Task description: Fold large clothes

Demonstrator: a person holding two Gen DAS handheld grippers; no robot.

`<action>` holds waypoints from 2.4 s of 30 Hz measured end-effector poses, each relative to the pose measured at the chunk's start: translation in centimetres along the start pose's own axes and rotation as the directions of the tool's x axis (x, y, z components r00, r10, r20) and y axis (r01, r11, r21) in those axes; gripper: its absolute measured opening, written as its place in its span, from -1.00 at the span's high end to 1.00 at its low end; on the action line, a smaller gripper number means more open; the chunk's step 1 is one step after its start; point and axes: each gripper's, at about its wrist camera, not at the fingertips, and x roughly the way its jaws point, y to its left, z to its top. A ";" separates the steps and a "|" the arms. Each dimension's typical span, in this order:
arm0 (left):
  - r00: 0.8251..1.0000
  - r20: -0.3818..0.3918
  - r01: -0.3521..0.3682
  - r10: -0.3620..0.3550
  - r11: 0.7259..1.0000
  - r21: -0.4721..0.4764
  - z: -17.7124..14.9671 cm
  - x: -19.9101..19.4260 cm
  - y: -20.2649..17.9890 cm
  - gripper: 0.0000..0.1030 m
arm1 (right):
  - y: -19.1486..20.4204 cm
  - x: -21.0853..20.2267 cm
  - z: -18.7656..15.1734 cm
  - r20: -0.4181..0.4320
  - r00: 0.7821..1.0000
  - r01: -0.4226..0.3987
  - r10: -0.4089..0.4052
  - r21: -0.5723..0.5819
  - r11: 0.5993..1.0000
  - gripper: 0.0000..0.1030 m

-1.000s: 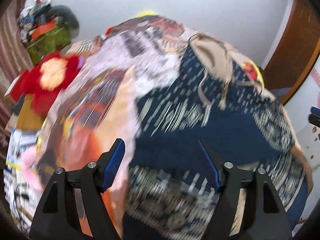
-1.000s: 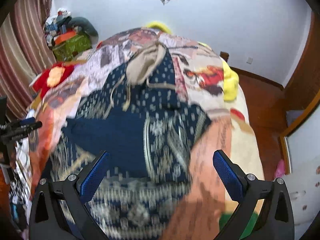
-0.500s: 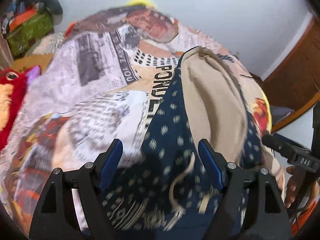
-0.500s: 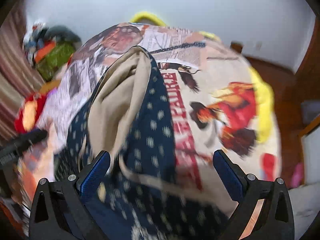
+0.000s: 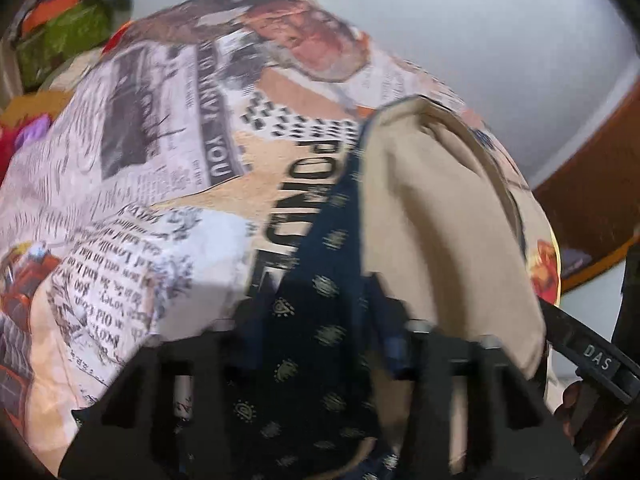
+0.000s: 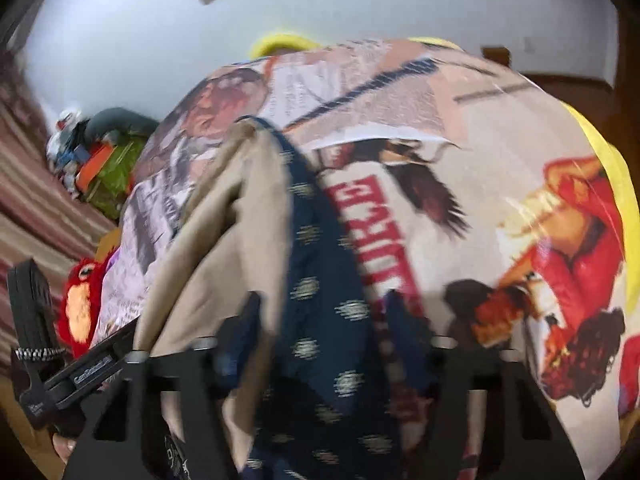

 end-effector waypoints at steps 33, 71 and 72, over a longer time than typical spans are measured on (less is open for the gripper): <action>0.975 -0.218 0.032 0.037 0.951 0.307 -18.0 -14.7 1.4 0.05 | 3.8 -13.4 -21.5 -0.238 0.962 0.054 -0.136 -0.323 0.945 0.76; 0.983 -0.149 0.128 -0.105 0.980 0.150 -10.5 -6.9 0.1 0.87 | 3.6 -6.4 -11.0 -0.153 0.986 -0.086 0.067 -0.123 0.989 0.63; 0.988 -0.116 0.126 -0.106 0.976 0.179 -10.9 -8.2 0.0 0.87 | 3.8 -6.8 -11.1 -0.145 0.986 -0.096 0.076 -0.133 0.986 0.69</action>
